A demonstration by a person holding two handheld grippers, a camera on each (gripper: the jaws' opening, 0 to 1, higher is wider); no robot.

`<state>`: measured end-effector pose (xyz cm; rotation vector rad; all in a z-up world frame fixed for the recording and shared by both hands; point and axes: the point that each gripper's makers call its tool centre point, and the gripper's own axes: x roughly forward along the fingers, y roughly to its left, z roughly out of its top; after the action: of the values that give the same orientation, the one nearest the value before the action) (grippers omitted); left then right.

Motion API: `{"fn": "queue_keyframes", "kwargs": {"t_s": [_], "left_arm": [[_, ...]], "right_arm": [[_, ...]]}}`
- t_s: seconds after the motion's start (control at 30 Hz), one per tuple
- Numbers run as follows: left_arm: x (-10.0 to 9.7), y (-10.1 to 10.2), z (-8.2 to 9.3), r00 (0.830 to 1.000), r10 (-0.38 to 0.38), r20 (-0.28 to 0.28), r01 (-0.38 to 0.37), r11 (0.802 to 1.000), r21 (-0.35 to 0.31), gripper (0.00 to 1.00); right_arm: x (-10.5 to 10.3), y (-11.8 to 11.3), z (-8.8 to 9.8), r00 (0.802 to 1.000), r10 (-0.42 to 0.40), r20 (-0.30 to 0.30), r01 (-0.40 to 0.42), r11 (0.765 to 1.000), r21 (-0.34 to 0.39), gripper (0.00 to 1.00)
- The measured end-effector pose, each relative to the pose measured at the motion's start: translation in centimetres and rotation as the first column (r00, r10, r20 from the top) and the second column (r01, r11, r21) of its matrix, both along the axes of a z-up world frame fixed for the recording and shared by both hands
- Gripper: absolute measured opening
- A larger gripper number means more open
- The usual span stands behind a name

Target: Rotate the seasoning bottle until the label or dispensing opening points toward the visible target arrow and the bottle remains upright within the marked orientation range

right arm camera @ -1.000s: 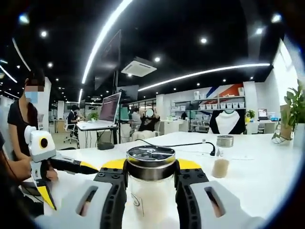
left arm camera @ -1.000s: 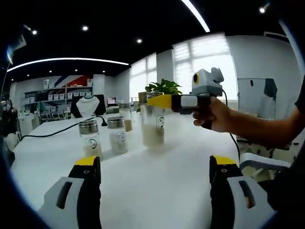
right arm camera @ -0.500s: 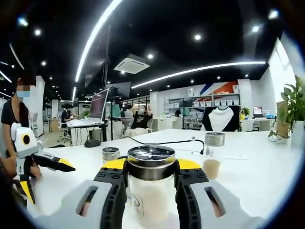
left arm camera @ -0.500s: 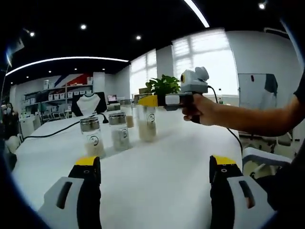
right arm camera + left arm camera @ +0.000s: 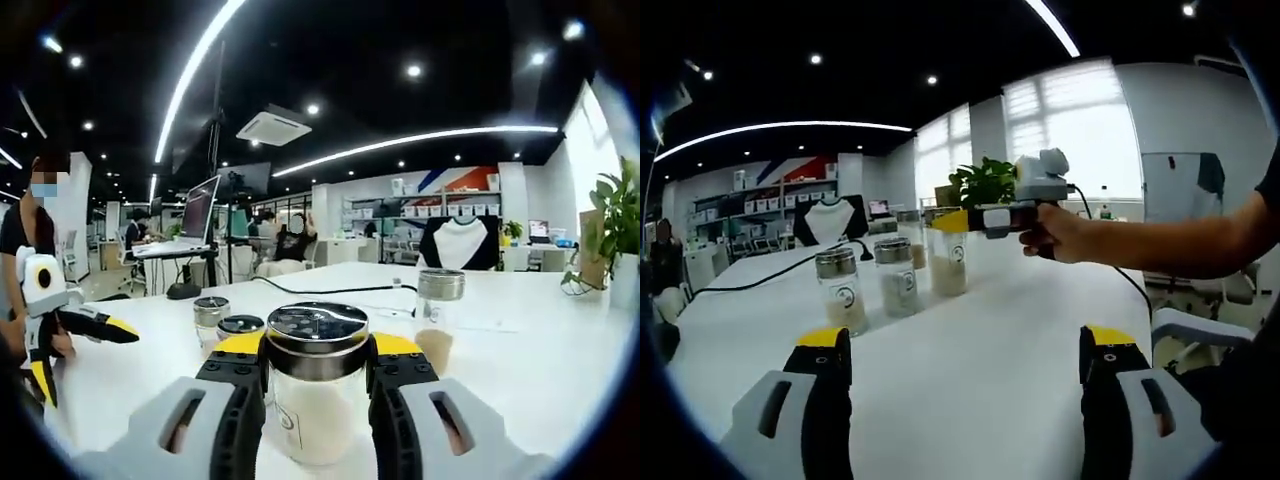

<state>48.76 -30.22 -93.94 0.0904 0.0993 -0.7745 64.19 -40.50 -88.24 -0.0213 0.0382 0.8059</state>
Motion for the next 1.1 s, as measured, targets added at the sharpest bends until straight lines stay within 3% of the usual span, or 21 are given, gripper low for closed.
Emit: {"fn": "queue_keyframes", "kwargs": {"t_s": [1.1], "left_arm": [[-0.17,-0.7,-0.45,1.0,-0.01,-0.004,0.01,0.999,0.031,1.0]], "right_arm": [[0.21,0.99,-0.18,0.989,0.147,-0.007,-0.147,0.989,0.003,0.36]]}}
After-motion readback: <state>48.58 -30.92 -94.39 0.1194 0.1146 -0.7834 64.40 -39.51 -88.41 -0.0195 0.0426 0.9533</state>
